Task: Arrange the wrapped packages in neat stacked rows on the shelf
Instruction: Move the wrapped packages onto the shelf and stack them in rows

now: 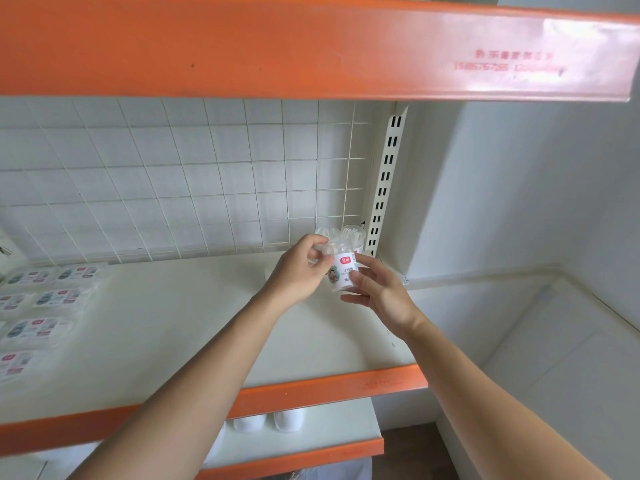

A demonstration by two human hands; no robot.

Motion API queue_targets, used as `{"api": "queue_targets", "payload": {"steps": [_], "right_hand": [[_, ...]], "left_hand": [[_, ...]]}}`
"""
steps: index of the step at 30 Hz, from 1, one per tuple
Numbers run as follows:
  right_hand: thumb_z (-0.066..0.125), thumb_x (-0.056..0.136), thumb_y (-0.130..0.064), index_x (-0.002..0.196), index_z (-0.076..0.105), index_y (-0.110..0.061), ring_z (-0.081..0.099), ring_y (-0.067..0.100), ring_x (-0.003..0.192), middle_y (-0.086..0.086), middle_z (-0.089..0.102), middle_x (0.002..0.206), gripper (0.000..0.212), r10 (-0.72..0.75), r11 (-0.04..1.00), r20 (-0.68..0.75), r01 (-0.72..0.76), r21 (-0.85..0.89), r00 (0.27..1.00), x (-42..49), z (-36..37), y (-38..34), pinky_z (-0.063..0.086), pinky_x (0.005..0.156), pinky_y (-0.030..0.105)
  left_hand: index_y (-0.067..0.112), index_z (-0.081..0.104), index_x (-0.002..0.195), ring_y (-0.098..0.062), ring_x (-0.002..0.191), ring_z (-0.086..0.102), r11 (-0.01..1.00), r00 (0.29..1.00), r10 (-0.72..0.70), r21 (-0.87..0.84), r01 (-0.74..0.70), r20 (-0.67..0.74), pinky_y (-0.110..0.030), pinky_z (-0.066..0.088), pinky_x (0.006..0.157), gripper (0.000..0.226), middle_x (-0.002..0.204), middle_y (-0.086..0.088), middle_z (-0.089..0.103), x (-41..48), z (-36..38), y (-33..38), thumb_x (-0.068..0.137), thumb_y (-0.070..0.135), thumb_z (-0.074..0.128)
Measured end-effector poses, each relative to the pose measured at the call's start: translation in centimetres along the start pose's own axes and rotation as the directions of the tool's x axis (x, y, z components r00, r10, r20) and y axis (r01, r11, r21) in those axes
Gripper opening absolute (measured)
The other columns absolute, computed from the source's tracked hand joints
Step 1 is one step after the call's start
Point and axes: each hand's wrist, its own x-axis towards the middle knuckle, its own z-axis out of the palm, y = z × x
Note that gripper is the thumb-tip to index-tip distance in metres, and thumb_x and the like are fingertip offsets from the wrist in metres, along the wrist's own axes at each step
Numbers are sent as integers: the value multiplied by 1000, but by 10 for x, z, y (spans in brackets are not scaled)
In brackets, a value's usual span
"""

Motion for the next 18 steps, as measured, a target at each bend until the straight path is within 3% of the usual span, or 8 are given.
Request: {"api": "queue_targets", "payload": {"steps": [2,8,11,13,15,18], "right_hand": [[61,85,-27,135,50,-13,65,36,105,16,66,116,53,28,1000,34,-27,-12,999,-2,-3,0,53,90,46],[56,87,-31,137,50,-19,65,27,107,9,67,117,51,17,993,52,-11,-115,998,-5,-7,-2,54,89,42],[56,87,-33,137,50,-23,61,19,114,0,65,123,51,31,979,72,-15,-205,997,-7,-11,-5,53,92,38],[57,89,-36,133,53,-31,60,10,112,-10,64,123,44,10,935,88,22,-353,996,-8,-14,-10,50,94,35],[64,89,-35,126,57,-36,62,4,104,-15,65,118,37,-38,865,69,67,-497,997,-8,-18,-14,49,93,31],[72,84,-26,120,56,-28,63,3,91,-12,67,100,40,-123,781,10,103,-616,992,-6,-19,-11,53,86,30]], "left_hand": [[29,55,110,-18,87,69,999,999,-31,-36,30,-14,-43,56,84,19,102,0,64,1,1,1,92,25,62],[26,54,110,-20,89,69,985,998,-65,-162,63,-8,-20,57,68,26,110,-3,61,-5,8,7,89,18,67],[30,55,109,-18,94,67,980,997,-74,-186,74,9,-29,58,77,29,112,-3,63,-7,12,6,87,17,68],[32,56,106,-14,96,66,986,999,-47,-156,49,18,-31,56,80,30,111,4,63,-7,14,4,85,15,68],[31,55,106,-8,95,65,994,1000,-4,-106,7,27,-21,53,75,31,109,12,61,-8,18,3,84,12,68],[26,54,108,-9,102,62,999,997,49,6,-50,57,-27,53,83,34,114,11,57,-8,29,0,83,8,68]]}}
